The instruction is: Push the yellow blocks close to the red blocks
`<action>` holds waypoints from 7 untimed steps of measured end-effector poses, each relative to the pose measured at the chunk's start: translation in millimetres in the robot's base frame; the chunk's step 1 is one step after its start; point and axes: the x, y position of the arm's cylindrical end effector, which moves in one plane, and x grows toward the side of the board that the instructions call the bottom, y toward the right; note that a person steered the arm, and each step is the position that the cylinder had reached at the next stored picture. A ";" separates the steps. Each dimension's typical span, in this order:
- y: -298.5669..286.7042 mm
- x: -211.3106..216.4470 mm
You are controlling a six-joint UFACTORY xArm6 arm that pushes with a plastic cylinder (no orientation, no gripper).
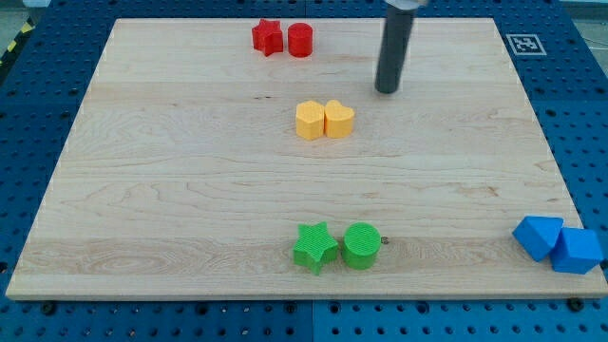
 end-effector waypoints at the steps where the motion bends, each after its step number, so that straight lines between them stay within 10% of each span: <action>1: 47.8 30.5; 4: -16.8 117.0; 7: -119.3 9.1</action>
